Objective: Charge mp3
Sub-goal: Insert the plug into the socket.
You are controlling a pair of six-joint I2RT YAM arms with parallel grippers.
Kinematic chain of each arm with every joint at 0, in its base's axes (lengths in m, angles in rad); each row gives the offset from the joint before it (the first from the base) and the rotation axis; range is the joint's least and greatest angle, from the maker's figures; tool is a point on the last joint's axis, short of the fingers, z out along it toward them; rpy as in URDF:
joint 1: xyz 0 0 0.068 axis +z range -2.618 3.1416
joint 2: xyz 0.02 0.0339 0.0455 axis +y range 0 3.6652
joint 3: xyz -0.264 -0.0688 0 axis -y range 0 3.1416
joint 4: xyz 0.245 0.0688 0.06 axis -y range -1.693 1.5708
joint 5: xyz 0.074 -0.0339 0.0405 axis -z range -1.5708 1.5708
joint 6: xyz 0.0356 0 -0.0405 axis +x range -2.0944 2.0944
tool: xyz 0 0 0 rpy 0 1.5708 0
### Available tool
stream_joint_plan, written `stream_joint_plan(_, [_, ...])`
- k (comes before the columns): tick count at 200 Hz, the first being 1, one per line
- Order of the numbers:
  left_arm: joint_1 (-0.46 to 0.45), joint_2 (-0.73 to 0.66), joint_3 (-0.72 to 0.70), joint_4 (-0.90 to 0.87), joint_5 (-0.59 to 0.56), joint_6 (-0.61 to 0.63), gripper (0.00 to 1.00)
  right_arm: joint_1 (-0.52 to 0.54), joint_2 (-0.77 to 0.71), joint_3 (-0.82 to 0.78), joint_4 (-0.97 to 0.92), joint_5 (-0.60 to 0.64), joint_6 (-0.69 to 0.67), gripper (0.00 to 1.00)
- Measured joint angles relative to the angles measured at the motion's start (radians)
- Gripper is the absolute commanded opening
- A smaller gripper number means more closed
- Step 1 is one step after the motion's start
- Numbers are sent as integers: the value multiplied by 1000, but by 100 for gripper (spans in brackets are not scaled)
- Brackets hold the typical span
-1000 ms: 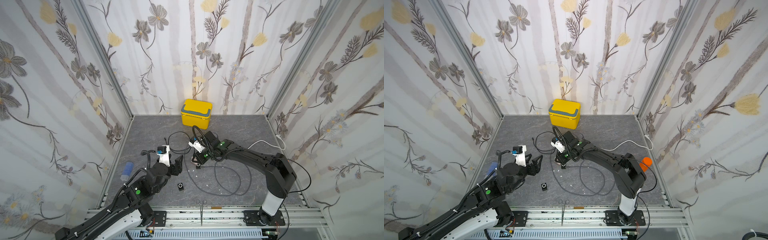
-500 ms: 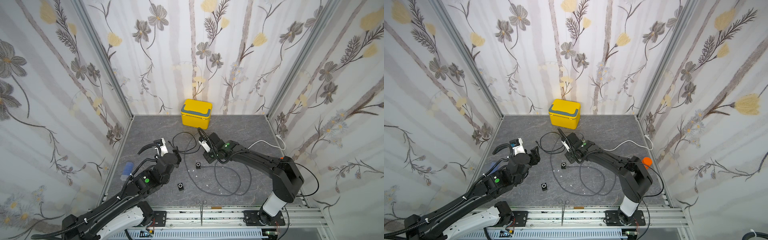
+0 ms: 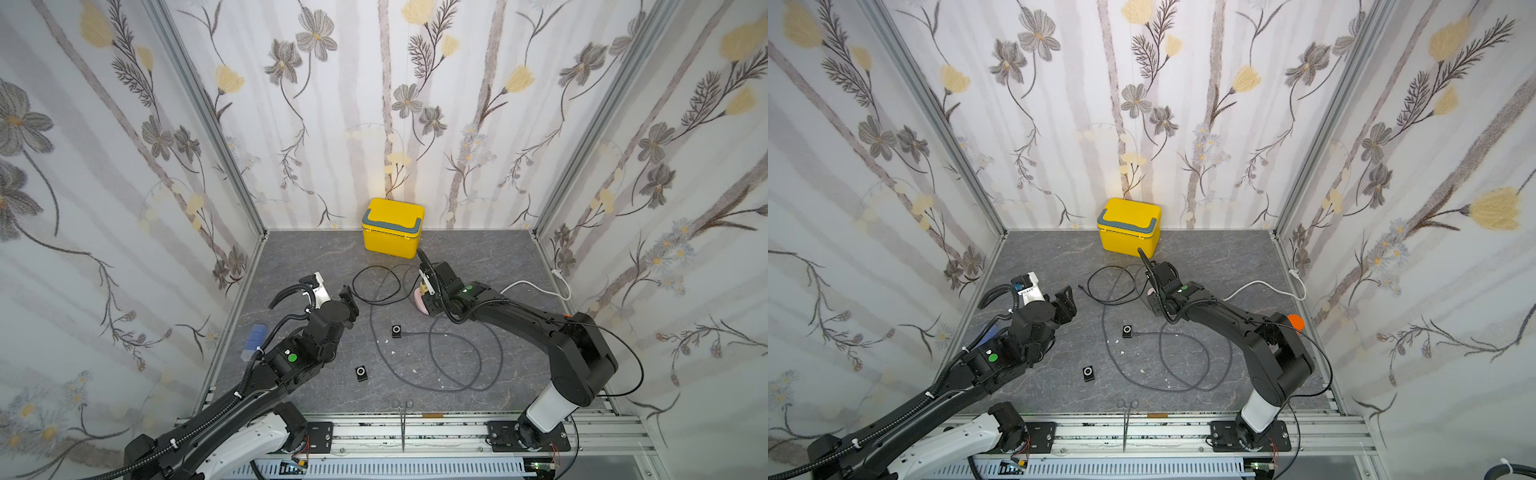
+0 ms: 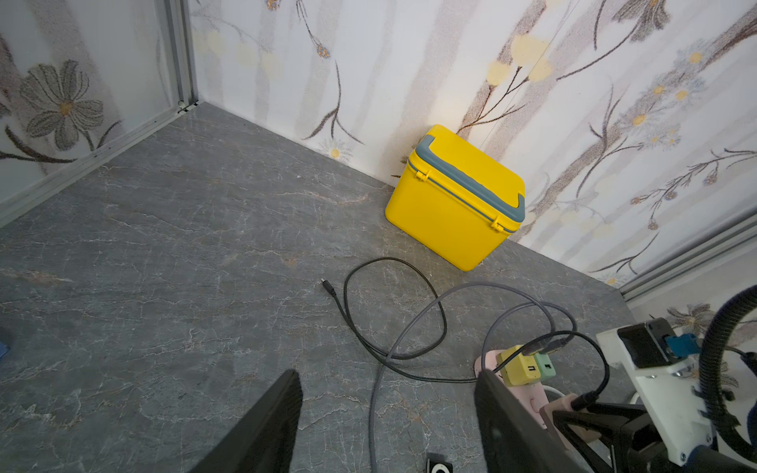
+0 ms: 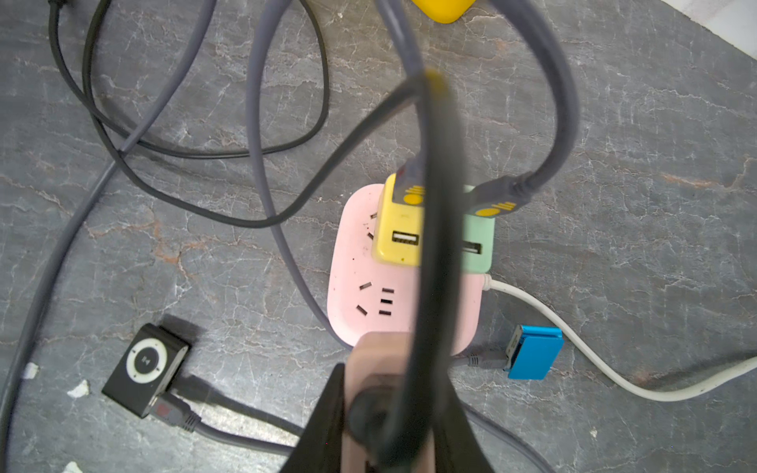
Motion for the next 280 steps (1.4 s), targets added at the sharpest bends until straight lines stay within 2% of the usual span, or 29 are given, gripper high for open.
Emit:
stream_joint_plan(86, [27, 8, 0, 20, 35, 0, 70, -36, 18, -95, 150, -77, 52, 0])
stream_joint_plan(280, [46, 64, 24, 28, 64, 1, 70, -55, 21, -171, 338, -66, 100, 0])
